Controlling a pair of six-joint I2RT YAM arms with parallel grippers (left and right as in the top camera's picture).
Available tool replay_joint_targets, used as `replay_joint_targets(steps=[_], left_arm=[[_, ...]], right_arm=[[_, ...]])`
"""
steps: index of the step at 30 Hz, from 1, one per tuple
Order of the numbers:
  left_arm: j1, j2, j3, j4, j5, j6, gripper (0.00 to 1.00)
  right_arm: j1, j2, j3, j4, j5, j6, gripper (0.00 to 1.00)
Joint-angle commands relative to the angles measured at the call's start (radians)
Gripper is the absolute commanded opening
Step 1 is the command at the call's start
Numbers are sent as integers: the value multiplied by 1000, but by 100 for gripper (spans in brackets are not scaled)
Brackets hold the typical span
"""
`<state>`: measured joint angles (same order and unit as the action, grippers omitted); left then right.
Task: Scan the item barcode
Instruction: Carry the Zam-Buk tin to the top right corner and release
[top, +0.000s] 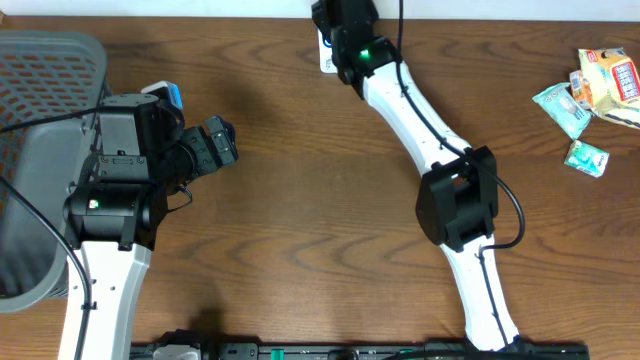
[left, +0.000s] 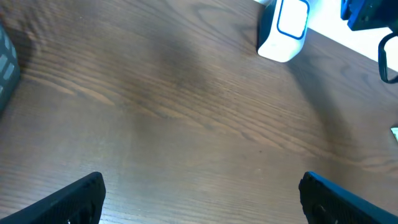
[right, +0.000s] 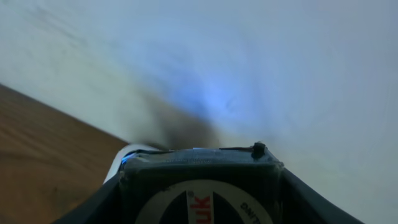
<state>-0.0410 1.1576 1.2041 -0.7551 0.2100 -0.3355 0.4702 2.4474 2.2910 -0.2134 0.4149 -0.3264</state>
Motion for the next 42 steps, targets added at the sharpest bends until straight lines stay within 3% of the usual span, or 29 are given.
replay_joint_targets(steps=[1, 6, 20, 33, 36, 42], left_arm=[[3, -1, 15, 0, -6, 17, 98], [3, -1, 15, 0, -6, 17, 98], [3, -1, 15, 0, -6, 17, 98], [3, -1, 15, 0, -6, 17, 98], [3, -1, 15, 0, -6, 17, 98], [3, -1, 15, 0, -6, 17, 98]], right_arm=[[-21, 50, 17, 51, 75, -137, 48], [3, 128, 17, 248, 225, -403, 50], [44, 140, 3, 140, 204, -360, 52], [14, 140, 3, 98, 242, -415, 54], [-7, 135, 3, 105, 288, -369, 59], [-64, 74, 3, 103, 348, -264, 60]])
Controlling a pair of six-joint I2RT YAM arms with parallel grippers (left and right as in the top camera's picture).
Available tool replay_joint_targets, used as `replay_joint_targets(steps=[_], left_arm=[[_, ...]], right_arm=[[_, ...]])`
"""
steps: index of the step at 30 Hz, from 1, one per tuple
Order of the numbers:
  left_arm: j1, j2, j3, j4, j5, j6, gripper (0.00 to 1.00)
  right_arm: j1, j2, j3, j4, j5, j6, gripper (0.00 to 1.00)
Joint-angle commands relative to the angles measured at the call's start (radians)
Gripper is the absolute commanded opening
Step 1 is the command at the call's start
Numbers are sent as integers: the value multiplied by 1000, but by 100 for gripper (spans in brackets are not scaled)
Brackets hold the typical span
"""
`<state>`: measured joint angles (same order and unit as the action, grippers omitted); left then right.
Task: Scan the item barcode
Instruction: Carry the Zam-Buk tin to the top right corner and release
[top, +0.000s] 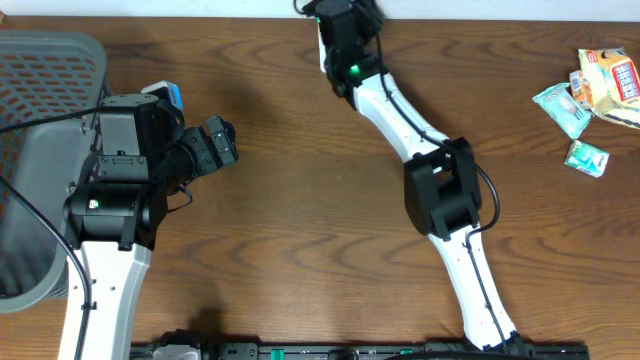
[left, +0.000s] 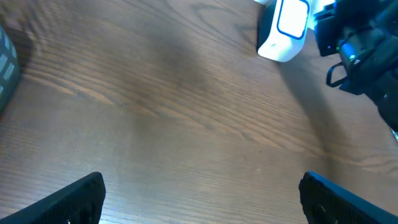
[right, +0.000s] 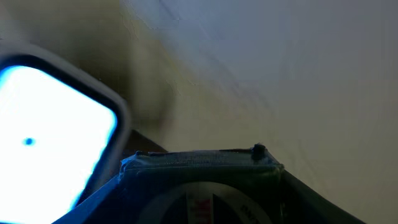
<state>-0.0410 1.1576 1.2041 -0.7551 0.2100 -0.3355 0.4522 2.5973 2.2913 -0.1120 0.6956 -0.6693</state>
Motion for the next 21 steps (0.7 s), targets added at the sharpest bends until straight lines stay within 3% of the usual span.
replay_joint_targets(steps=[1, 5, 14, 16, 19, 21], left_arm=[[3, -1, 15, 0, -6, 17, 98], [3, -1, 15, 0, -6, 17, 98], [3, -1, 15, 0, -6, 17, 98], [3, -1, 15, 0, -6, 17, 98], [3, -1, 15, 0, -6, 17, 98], [3, -1, 15, 0, -6, 17, 98]], right_arm=[[-60, -92, 3, -2, 77, 93, 60], [-140, -162, 3, -76, 100, 167, 60], [-415, -216, 3, -588, 95, 550, 65], [-494, -216, 3, -685, 26, 621, 69], [-585, -216, 3, -755, -16, 677, 85], [-636, -216, 3, -796, -71, 681, 82]])
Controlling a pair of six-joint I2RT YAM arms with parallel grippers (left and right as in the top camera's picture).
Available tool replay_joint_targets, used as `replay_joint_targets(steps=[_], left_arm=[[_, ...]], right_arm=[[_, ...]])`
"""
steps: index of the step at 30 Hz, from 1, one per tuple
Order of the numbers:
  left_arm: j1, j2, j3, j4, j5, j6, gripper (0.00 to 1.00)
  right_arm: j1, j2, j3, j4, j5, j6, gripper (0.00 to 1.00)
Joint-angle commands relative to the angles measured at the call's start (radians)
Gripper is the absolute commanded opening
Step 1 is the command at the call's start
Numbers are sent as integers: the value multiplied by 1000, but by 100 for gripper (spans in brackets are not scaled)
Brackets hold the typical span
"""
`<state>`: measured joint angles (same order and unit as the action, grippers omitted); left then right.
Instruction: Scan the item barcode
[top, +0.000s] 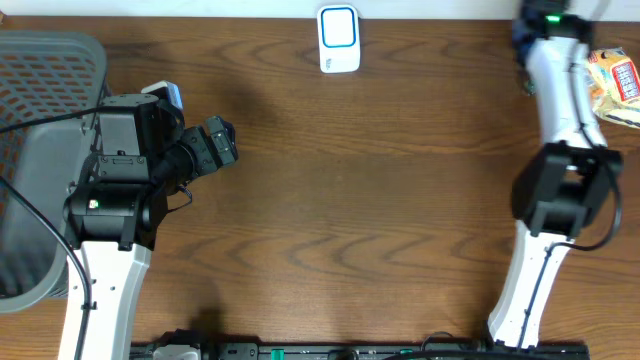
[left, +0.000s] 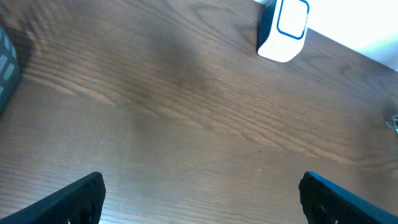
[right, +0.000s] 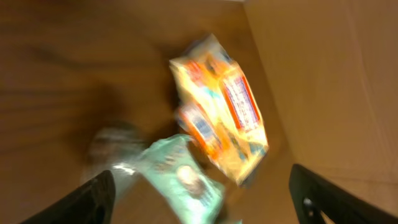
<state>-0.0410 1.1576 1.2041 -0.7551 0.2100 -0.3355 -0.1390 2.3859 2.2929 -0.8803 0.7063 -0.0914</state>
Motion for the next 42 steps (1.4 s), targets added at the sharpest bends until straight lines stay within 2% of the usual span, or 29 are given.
replay_joint_targets(steps=[1, 2, 4, 12, 22, 23, 25, 26, 27, 29, 36, 42], left_arm=[[3, -1, 15, 0, -6, 17, 98], [3, -1, 15, 0, -6, 17, 98], [3, -1, 15, 0, -6, 17, 98], [3, -1, 15, 0, -6, 17, 98], [3, -1, 15, 0, -6, 17, 98], [3, -1, 15, 0, -6, 17, 98], [3, -1, 15, 0, -6, 17, 98], [3, -1, 15, 0, -6, 17, 98], [3, -1, 15, 0, -6, 17, 98], [3, -1, 15, 0, -6, 17, 98], [3, -1, 15, 0, -6, 17, 98], [3, -1, 15, 0, -6, 17, 98]], right_arm=[[-64, -5, 1, -43, -110, 115, 82], [-80, -6, 2, -60, -138, 128, 85], [-106, -6, 2, -92, -198, 148, 99], [-127, -38, 2, -149, -466, 148, 99], [-121, -200, 2, -155, -872, 146, 99], [-121, -203, 2, -147, -900, 146, 95], [-121, -201, 2, -126, -926, 146, 79], [-120, -193, 2, -119, -926, 146, 61], [-119, -184, 2, -109, -926, 147, 49], [-116, -157, 2, -86, -926, 147, 36], [-95, -21, 2, 8, -922, 147, 19], [-108, 101, 2, 128, -890, 169, 19]])
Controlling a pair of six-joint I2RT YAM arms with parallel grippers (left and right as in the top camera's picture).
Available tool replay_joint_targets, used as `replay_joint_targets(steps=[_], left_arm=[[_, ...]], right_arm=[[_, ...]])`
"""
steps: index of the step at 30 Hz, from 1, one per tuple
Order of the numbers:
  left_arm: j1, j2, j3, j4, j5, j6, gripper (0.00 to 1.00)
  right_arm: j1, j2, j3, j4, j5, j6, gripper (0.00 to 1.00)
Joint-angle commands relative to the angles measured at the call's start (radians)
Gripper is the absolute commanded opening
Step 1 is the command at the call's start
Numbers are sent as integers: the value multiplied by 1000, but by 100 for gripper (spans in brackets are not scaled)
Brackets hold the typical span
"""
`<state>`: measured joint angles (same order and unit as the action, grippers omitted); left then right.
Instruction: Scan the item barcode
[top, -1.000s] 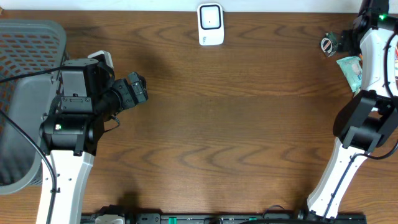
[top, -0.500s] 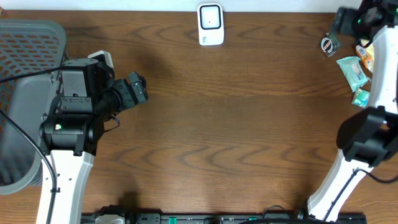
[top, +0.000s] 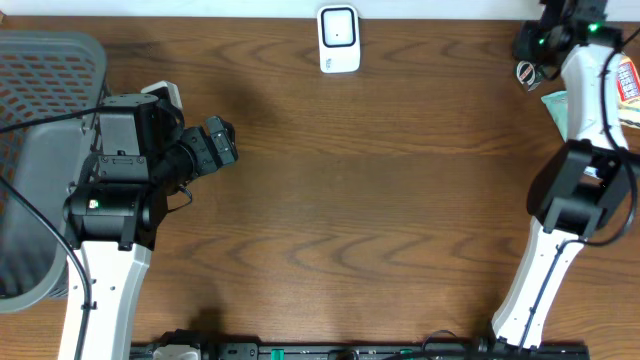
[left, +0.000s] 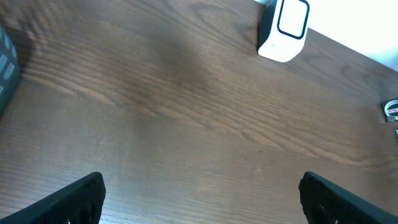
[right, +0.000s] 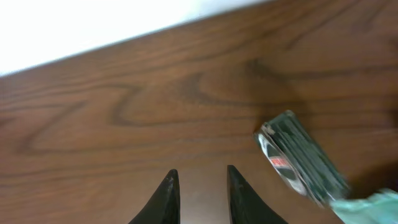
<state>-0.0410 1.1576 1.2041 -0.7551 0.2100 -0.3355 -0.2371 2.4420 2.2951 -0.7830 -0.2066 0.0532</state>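
The white scanner (top: 338, 38) with a blue-edged window stands at the table's back edge, also in the left wrist view (left: 285, 28). A small round tin with green sides (right: 298, 165) lies on its side on the wood at the far right (top: 527, 72). My right gripper (right: 202, 199) hovers just left of it, fingers a little apart with only bare wood between them; overhead it is at the back right (top: 530, 42). My left gripper (left: 202, 199) is wide open over the wood at the left (top: 220, 140).
A grey mesh basket (top: 40, 60) fills the left edge. Yellow snack packets (top: 625, 80) and a mint-green packet (top: 560, 105) lie at the far right, the mint one (right: 373, 205) right beside the tin. The table's back edge meets a white wall.
My right gripper was spread wide above the snack packets; its fingers now stand closer together over bare wood beside the tin. The left arm has not moved.
First my right gripper was shut on the round tin near the scanner at the back. Then it held the tin by the scanner's lit face. Later the arm was at the far right, jaws wide above the packets. The tin now lies on the table there.
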Motion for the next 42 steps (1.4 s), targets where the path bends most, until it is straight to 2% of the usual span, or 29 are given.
replay_joint_targets(steps=[1, 4, 8, 10, 17, 20, 21, 24, 25, 32, 37, 42], left_arm=[[3, -1, 15, 0, -6, 17, 98], [3, -1, 15, 0, -6, 17, 98], [3, -1, 15, 0, -6, 17, 98], [3, -1, 15, 0, -6, 17, 98], [3, -1, 15, 0, -6, 17, 98], [3, -1, 15, 0, -6, 17, 98], [3, -1, 15, 0, -6, 17, 98], [3, -1, 15, 0, -6, 17, 98], [3, -1, 15, 0, -6, 17, 98], [3, -1, 15, 0, -6, 17, 98], [3, -1, 15, 0, -6, 17, 98], [3, -1, 15, 0, -6, 17, 98]], right_arm=[[-13, 53, -1, 39, 58, 49, 19], [-22, 61, -1, 44, 224, 137, 18], [-31, 52, 0, 53, 341, 148, 32], [-36, 44, 0, 45, 377, 148, 33], [-45, -19, 0, -15, 369, 149, 35], [-42, -78, 0, -64, 299, 148, 42], [-40, -100, 0, -83, 269, 148, 46], [-40, -200, 0, -168, 137, 156, 95], [-40, -225, 0, -185, 115, 171, 99], [-35, -426, 0, -386, 61, 216, 99], [-10, -536, -1, -558, 69, 189, 99], [49, -599, -1, -653, 70, 155, 99]])
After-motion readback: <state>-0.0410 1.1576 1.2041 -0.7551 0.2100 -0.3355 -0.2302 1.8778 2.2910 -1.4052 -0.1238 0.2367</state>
